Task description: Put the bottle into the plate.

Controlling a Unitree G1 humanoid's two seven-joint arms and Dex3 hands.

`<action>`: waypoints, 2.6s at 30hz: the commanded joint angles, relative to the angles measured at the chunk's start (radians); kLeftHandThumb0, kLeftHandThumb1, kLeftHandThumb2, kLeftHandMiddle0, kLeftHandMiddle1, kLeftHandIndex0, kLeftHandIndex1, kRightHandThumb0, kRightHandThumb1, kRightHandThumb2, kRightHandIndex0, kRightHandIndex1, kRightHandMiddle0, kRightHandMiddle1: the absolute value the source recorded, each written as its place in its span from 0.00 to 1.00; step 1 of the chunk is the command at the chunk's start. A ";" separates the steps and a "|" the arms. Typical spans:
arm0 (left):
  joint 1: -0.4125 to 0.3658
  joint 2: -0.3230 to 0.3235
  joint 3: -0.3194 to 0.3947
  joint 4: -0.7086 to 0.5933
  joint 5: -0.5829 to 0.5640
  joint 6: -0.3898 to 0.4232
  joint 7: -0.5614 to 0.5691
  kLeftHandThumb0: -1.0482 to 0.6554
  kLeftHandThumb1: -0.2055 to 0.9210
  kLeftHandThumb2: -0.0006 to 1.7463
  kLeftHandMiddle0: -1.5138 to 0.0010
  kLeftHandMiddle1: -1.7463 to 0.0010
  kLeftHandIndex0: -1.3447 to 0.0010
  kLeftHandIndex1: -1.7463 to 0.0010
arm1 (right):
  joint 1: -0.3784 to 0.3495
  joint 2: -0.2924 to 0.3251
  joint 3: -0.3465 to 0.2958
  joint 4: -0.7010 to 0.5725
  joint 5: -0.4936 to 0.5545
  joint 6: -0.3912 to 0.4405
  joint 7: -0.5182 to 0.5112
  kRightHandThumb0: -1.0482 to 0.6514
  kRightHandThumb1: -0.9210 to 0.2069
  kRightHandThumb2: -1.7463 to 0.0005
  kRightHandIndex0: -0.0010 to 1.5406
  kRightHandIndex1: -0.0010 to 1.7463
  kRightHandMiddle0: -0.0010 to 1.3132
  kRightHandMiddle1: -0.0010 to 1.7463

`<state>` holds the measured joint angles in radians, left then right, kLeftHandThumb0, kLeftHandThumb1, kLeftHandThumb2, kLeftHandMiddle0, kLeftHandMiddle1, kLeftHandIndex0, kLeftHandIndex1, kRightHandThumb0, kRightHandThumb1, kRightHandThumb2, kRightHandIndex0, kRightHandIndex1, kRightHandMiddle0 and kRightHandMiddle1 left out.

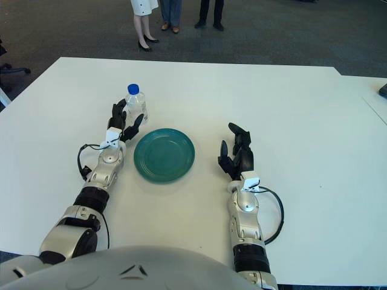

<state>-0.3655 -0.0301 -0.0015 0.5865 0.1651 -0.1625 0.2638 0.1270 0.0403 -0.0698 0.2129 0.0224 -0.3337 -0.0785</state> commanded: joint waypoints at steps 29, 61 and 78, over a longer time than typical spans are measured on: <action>-0.252 0.038 -0.037 0.246 0.081 0.088 0.082 0.00 1.00 0.13 0.90 1.00 1.00 0.68 | 0.015 0.036 0.024 0.124 -0.020 -0.016 -0.012 0.31 0.00 0.64 0.35 0.02 0.01 0.51; -0.445 0.028 -0.102 0.563 0.129 -0.011 0.264 0.34 0.49 0.73 0.32 0.00 0.57 0.00 | 0.049 0.060 0.031 0.089 -0.027 -0.080 -0.025 0.32 0.00 0.60 0.35 0.03 0.05 0.50; -0.362 0.026 -0.071 0.502 0.075 -0.227 0.218 0.35 0.50 0.72 0.25 0.00 0.58 0.00 | 0.040 0.058 0.018 0.103 -0.018 -0.093 -0.025 0.32 0.00 0.59 0.34 0.02 0.06 0.52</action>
<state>-0.7493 -0.0070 -0.0834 1.1143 0.2525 -0.3495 0.4951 0.1206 0.0837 -0.0457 0.2569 -0.0148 -0.4525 -0.1037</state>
